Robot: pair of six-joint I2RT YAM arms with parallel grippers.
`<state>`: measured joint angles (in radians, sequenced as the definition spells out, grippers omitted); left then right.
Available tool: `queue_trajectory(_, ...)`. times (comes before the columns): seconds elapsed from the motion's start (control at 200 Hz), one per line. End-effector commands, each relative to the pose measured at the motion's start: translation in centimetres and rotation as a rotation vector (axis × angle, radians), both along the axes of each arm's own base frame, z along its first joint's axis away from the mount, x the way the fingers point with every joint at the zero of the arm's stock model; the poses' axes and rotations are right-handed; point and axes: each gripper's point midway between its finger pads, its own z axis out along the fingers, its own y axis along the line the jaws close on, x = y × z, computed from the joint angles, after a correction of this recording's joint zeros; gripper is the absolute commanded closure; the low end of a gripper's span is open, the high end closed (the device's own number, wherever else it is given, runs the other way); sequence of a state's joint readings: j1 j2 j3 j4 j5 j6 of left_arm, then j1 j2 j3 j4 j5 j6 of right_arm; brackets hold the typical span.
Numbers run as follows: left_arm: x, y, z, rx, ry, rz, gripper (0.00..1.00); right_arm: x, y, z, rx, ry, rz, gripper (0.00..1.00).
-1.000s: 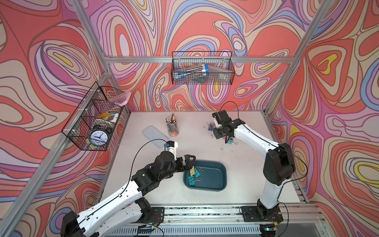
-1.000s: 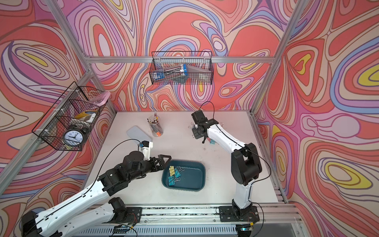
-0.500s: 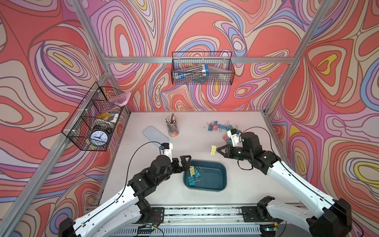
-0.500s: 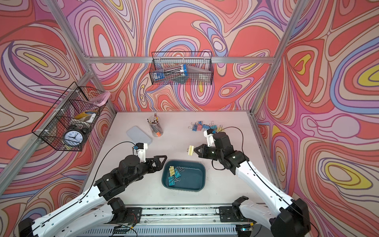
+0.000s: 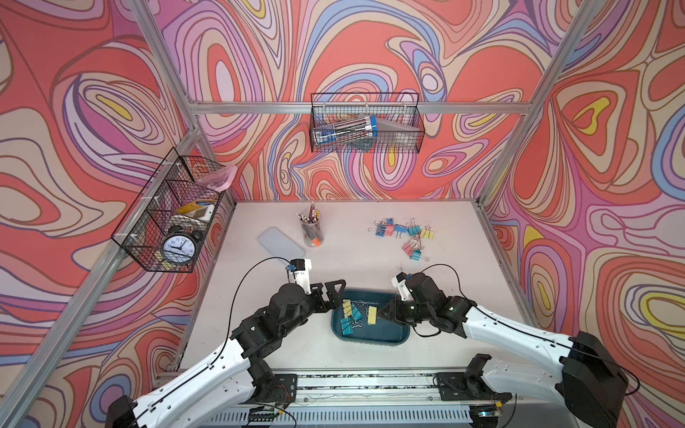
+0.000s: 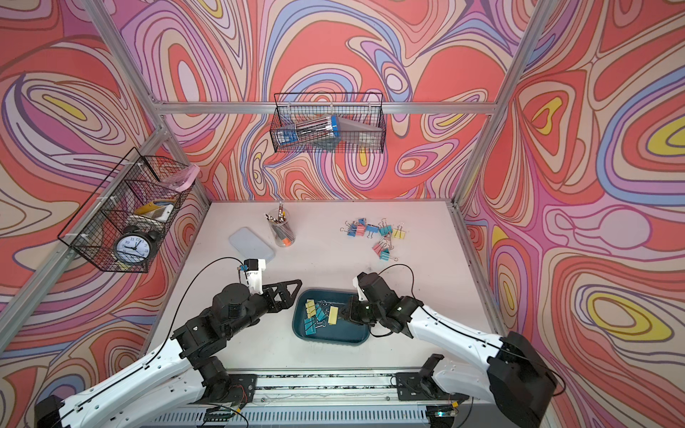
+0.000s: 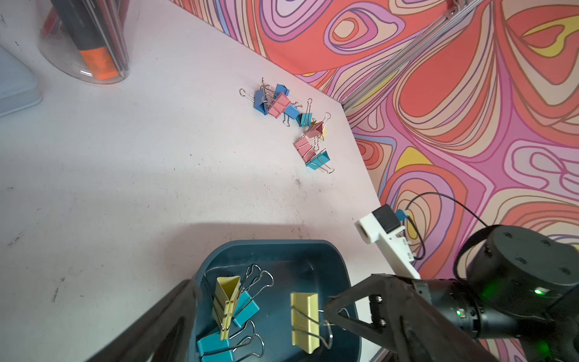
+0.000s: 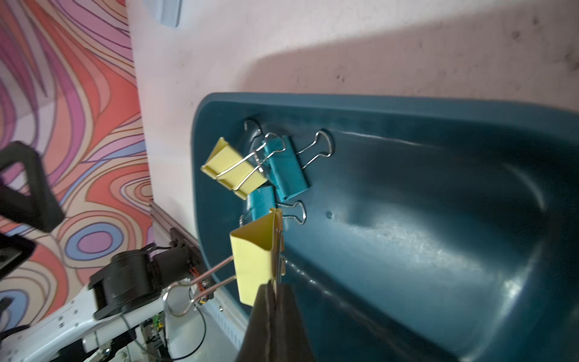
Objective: Put the binder clips in the storage box
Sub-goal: Place the binder clip in the storage box.
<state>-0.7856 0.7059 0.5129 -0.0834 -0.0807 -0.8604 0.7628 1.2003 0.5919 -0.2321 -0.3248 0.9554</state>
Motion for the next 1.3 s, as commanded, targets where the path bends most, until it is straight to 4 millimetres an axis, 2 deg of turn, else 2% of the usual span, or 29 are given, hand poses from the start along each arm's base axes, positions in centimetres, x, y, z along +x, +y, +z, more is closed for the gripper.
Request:
queue_trajectory(0.0, -0.2, 0.1, -0.3, 0.002, -0.015, -0.012, 0.01, 2.5, 0.5, 0.3, -0.039, -0.089, -0.052, 1.00)
queue_trajectory(0.265, -0.5, 0.4, -0.4, 0.011, -0.035, -0.020, 0.01, 4.1, 1.6, -1.1, -0.084, -0.117, -0.045, 1.00)
queue_trajectory(0.426, -0.5, 0.4, -0.5, 0.004, -0.033, -0.021, 0.01, 4.1, 1.7, -2.3, -0.115, -0.104, -0.033, 1.00)
queue_trajectory(0.581, -0.6, 0.4, -0.4, 0.004, -0.037, -0.021, 0.01, 3.7, 1.0, -3.6, -0.180, -0.090, -0.036, 1.00)
queue_trajectory(0.791, -0.5, 0.4, -0.2, 0.005, -0.043, -0.021, 0.01, 3.3, -0.1, -4.1, -0.314, -0.095, -0.036, 0.80)
queue_trajectory(0.876, -0.5, 0.4, -0.2, 0.005, -0.044, -0.022, 0.01, 3.2, -0.2, -3.9, -0.348, -0.102, -0.023, 0.76)
queue_trajectory(1.011, -0.5, 0.4, -0.1, 0.004, -0.045, -0.023, 0.01, 3.2, 0.1, -2.3, -0.319, -0.130, -0.026, 0.72)
queue_trajectory(1.102, -0.6, 0.5, -0.2, 0.008, -0.043, -0.021, 0.01, 3.5, -0.6, -0.6, -0.330, -0.163, -0.051, 0.67)
queue_trajectory(1.197, -0.5, 0.5, -0.2, 0.008, -0.044, -0.018, 0.01, 4.2, -1.6, 2.0, -0.362, -0.225, -0.085, 0.59)
queue_trajectory(1.297, -0.4, 0.5, -0.2, 0.008, -0.047, -0.017, 0.01, 5.9, -2.3, 6.1, -0.372, -0.350, -0.128, 0.54)
